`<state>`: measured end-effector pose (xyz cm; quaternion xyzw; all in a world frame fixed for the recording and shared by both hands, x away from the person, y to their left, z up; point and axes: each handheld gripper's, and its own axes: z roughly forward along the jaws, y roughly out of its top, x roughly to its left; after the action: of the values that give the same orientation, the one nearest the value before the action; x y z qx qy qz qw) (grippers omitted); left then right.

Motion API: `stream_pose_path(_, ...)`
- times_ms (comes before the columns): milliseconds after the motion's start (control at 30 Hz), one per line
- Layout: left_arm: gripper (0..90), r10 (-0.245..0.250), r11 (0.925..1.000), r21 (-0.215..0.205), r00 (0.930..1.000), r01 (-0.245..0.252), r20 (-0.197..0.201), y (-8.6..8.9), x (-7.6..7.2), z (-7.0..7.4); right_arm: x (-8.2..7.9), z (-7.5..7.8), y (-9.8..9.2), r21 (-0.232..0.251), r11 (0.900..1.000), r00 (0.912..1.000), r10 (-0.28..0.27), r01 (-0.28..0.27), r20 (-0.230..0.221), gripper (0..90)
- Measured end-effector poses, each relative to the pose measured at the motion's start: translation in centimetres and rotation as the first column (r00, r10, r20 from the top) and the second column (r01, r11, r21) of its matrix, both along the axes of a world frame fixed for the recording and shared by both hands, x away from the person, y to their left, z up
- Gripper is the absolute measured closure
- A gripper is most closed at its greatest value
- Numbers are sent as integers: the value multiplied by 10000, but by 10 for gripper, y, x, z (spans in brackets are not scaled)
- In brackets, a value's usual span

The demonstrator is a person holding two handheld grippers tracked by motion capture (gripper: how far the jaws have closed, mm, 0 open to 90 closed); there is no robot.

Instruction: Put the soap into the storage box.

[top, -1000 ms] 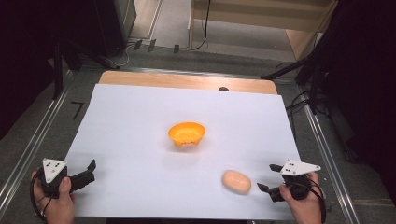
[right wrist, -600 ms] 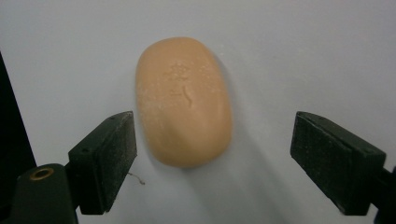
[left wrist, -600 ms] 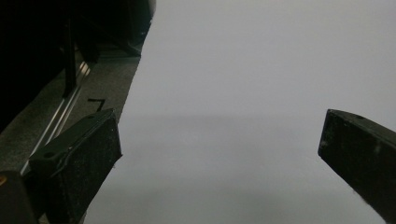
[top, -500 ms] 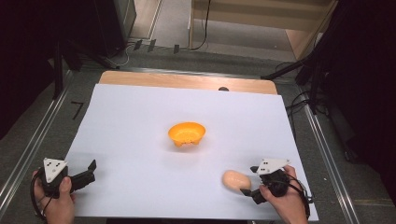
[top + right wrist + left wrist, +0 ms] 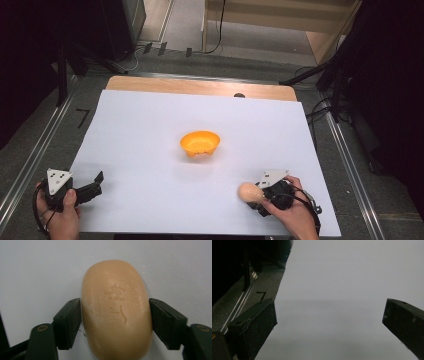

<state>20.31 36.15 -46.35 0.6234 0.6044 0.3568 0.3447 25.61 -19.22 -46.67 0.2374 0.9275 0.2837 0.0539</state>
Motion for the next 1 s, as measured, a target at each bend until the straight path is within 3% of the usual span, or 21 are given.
stream_pose_path(367,0,3,10000,44,10000,-3,-41,-1,1,0,0,1,3,-305,9992,9997,248,-245,81,317)
stream_pose_path(533,0,-12,10000,69,10000,12,-34,-2,1,0,3,4,7,-653,9978,9995,132,-151,-296,326)
stream_pose_path(733,0,-26,10000,7,10000,26,-19,-1,0,0,8,8,5,-497,9984,9980,230,-259,-597,329)
stream_pose_path(1000,0,-49,10000,-4,10000,49,-31,-1,1,0,13,26,12,-670,9948,9970,770,-769,-12,329)
